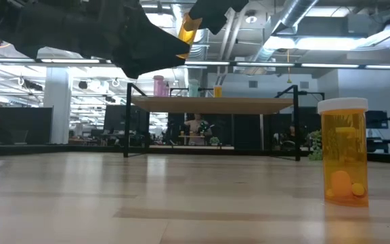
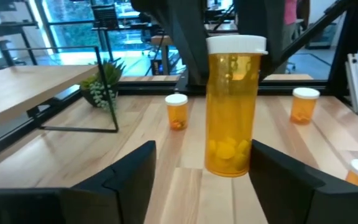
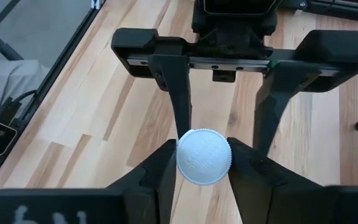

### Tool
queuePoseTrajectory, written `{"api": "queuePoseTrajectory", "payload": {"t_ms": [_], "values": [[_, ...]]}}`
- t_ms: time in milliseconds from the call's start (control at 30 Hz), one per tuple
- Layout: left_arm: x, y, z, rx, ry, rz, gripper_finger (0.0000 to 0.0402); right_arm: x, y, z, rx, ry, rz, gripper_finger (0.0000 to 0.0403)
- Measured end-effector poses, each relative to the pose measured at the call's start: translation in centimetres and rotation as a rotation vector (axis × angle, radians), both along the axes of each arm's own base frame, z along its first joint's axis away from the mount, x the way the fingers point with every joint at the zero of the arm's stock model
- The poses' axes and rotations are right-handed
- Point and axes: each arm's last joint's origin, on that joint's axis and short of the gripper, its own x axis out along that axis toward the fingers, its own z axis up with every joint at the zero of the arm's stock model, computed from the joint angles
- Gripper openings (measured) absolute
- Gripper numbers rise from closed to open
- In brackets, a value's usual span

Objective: Pick and place medicine bottles onto shelf by color
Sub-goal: Put the left small orange pill bottle on the shelf aligned with the other small orange pill bottle

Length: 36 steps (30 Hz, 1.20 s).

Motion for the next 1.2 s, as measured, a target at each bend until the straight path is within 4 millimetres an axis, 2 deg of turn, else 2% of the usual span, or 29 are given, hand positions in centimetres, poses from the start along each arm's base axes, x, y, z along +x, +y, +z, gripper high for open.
{"api": "queuePoseTrajectory", "payload": {"t_ms": [333,1200], "values": [[0.0,0.1,-0.1,-0.012,0.01,0.037,0.0284,0.1,-0.7,0.0,0.002,0.002,-0.018,0.0154],[-0.2,0.3,-0.9,-0.063,0.07,0.086,0.0343,0.1,-1.7,-0.1,0.001,0.018,-0.047,0.0154]]}}
